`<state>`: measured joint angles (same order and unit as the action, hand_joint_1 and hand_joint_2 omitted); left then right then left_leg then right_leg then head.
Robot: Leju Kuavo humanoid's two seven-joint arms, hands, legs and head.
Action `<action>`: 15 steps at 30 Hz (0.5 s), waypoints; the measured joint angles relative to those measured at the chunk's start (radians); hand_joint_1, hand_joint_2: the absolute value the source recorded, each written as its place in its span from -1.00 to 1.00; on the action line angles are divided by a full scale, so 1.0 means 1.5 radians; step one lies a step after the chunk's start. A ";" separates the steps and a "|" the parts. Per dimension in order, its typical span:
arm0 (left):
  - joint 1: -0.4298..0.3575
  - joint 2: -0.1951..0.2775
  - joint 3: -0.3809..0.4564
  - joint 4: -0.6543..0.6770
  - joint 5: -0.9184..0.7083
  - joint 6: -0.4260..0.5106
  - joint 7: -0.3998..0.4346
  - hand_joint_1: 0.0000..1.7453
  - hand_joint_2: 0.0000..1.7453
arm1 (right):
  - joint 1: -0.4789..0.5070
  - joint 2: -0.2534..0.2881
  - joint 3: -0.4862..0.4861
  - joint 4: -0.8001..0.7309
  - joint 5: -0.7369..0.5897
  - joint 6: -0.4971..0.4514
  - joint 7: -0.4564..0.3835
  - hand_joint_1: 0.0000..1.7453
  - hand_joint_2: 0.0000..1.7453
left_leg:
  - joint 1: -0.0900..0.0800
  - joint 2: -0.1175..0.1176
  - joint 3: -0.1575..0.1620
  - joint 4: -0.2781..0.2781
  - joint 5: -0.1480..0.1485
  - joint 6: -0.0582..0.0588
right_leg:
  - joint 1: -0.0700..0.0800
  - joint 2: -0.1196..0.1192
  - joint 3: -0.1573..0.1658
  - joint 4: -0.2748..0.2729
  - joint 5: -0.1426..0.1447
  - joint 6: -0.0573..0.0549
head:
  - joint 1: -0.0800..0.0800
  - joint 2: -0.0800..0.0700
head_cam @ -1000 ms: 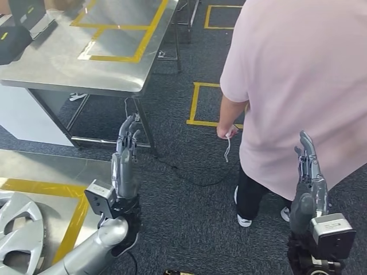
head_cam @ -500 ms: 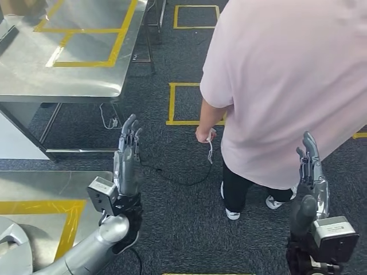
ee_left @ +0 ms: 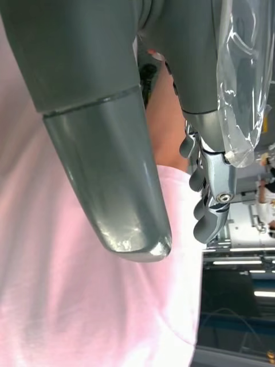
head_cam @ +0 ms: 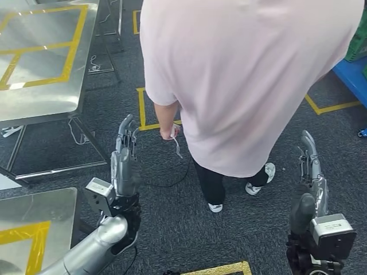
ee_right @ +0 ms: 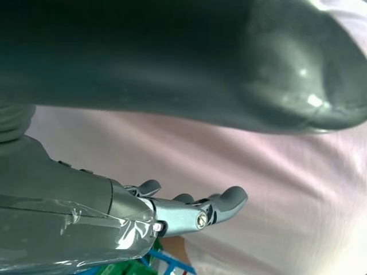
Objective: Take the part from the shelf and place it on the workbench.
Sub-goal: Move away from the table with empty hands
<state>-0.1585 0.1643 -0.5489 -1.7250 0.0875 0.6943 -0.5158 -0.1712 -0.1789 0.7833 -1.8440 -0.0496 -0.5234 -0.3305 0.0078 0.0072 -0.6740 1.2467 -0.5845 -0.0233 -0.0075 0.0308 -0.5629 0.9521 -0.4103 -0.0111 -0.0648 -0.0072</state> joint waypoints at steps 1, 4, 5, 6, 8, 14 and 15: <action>0.000 0.001 0.000 0.000 0.000 0.000 0.000 -1.00 -1.00 | 0.000 0.000 0.000 0.000 0.000 0.000 0.000 -1.00 -1.00 | 0.000 -0.001 -0.006 0.005 0.008 0.002 | 0.001 0.009 0.000 0.000 0.000 0.000 | -0.001 0.000; 0.000 0.001 0.000 0.000 0.000 0.000 0.000 -1.00 -1.00 | 0.000 0.000 0.001 0.000 0.000 0.000 0.000 -1.00 -1.00 | -0.001 -0.024 0.043 -0.114 0.079 0.012 | 0.001 0.033 0.001 0.000 0.002 0.001 | -0.002 0.000; -0.001 0.002 0.000 0.000 -0.001 0.000 0.000 -1.00 -1.00 | 0.000 0.000 0.001 0.000 -0.001 0.000 -0.001 -1.00 -1.00 | -0.001 -0.035 0.062 -0.157 0.096 0.014 | 0.001 0.041 0.000 0.001 0.002 0.003 | -0.002 0.000; -0.002 0.002 0.000 0.000 -0.001 0.000 0.000 -1.00 -1.00 | 0.000 0.000 0.001 0.000 -0.002 0.001 -0.002 -1.00 -1.00 | -0.001 -0.043 0.075 -0.185 0.104 0.016 | 0.001 0.048 -0.002 0.001 0.003 0.005 | -0.002 0.000; -0.003 0.002 0.000 0.000 -0.005 0.000 0.001 -1.00 -1.00 | 0.000 0.000 0.001 0.000 -0.004 0.004 -0.005 -1.00 -1.00 | -0.003 -0.040 0.081 -0.201 0.107 0.017 | -0.001 0.061 -0.006 0.000 0.005 0.012 | -0.001 0.000; -0.002 0.000 0.000 -0.002 -0.012 0.000 0.004 -1.00 -1.00 | -0.002 0.000 0.001 0.001 -0.009 0.010 -0.011 -1.00 -1.00 | 0.000 0.005 0.088 -0.213 0.111 0.030 | 0.000 -0.008 -0.081 0.156 -0.077 0.029 | 0.011 0.000; -0.001 0.000 0.000 -0.002 -0.012 0.000 0.004 -1.00 -1.00 | -0.001 0.000 0.001 0.002 -0.010 0.010 -0.011 -1.00 -1.00 | -0.001 0.012 0.088 -0.213 0.111 0.030 | -0.002 -0.012 -0.097 0.193 -0.089 0.031 | 0.011 0.000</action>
<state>-0.1596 0.1646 -0.5493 -1.7273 0.0702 0.6943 -0.5100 -0.1734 -0.1785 0.7849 -1.8413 -0.0642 -0.5087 -0.3470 0.0070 0.0257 -0.5413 0.9275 -0.4182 0.0215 -0.0104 0.0130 -0.7086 1.2416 -0.5442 0.0358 -0.0480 -0.0072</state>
